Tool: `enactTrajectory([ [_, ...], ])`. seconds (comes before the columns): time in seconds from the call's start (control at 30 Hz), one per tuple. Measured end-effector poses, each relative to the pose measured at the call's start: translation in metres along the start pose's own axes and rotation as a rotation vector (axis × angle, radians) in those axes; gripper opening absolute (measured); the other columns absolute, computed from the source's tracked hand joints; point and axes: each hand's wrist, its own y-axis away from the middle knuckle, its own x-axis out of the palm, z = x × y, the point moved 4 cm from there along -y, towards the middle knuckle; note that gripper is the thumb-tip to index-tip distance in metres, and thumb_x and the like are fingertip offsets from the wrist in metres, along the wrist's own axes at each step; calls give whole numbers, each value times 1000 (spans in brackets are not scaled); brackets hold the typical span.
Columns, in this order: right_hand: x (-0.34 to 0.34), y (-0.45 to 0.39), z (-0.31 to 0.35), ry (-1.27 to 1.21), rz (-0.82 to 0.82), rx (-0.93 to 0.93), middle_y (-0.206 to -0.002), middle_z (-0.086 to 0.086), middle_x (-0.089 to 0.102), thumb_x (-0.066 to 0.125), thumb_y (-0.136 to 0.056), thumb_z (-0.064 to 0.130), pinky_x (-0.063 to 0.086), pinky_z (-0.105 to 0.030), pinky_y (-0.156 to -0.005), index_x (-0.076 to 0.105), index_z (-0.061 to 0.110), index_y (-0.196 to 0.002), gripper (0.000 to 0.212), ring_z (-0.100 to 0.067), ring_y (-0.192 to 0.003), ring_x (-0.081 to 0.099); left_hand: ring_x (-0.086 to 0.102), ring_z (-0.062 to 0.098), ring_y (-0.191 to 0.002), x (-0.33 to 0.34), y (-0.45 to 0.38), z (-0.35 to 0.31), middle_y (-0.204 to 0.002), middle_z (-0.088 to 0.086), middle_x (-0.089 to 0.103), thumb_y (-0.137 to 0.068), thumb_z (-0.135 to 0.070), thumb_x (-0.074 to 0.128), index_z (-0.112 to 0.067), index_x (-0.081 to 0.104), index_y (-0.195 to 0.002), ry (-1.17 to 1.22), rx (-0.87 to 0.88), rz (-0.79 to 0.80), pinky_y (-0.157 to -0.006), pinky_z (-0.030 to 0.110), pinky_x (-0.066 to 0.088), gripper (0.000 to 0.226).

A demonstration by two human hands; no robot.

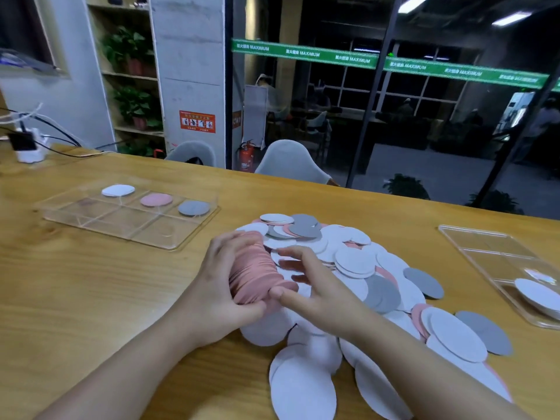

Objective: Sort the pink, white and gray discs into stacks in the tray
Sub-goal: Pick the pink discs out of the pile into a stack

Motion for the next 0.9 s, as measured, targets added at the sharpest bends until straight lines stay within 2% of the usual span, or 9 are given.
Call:
enactTrajectory([
  [0.13,25,-18,18,-138,60,17,-140,23,36,57,-79,61,35,-23,-106,28,35,-140,72,8,-127,36,32,-11,-126,-30,7,12,-126,-38,31,-49,-41,68,-62,38,-114,16,-57,-51,-96,8,31,74],
  [0.23,46,-33,33,-212,80,47,-146,13,34,52,-79,52,32,-22,-107,27,25,-143,74,1,-130,35,41,-12,-120,-49,18,28,-128,-29,40,-48,-38,70,-54,45,-115,65,-128,-64,-87,2,35,73],
  [0.4,84,-58,52,-209,115,81,-151,14,26,54,-85,53,26,-31,-112,23,25,-147,75,-4,-136,28,49,-7,-113,-70,30,47,-127,-22,43,-51,-35,66,-59,43,-115,86,-224,-39,-80,6,42,72],
  [0.47,94,-65,57,-228,115,87,-143,18,36,56,-86,51,33,-30,-107,31,32,-142,64,-1,-127,39,46,-8,-117,-73,34,51,-130,-20,41,-52,-35,65,-56,42,-118,77,-225,-34,-85,5,40,73],
  [0.53,101,-69,58,-244,115,90,-123,26,51,55,-90,38,40,-21,-95,45,47,-120,33,9,-108,51,38,-12,-123,-73,36,54,-135,-23,34,-51,-36,63,-53,39,-122,59,-224,-21,-93,7,37,77],
  [0.57,103,-69,59,-253,110,84,-116,27,54,53,-91,31,41,-17,-92,48,50,-112,29,12,-104,52,31,-14,-127,-72,37,55,-139,-26,28,-51,-38,63,-53,37,-124,47,-224,-11,-99,10,34,79],
  [0.67,105,-66,55,-286,112,123,-121,31,45,44,-92,24,35,-19,-102,38,38,-134,45,9,-112,46,15,-16,-133,-73,39,60,-146,-30,12,-53,-47,68,-56,28,-127,35,-253,5,-105,13,23,85],
  [0.77,104,-64,52,-301,126,186,-137,25,36,38,-95,20,28,-27,-111,25,30,-145,53,3,-126,36,17,-16,-133,-74,43,66,-146,-29,13,-50,-55,70,-57,13,-131,49,-336,22,-105,13,23,98],
  [0.9,106,-73,54,-306,115,201,-142,11,41,46,-86,25,39,-17,-94,29,29,-144,61,3,-119,45,22,-11,-131,-80,47,68,-144,-32,13,-60,-47,81,-48,3,-142,-6,-402,58,-103,13,23,114],
])
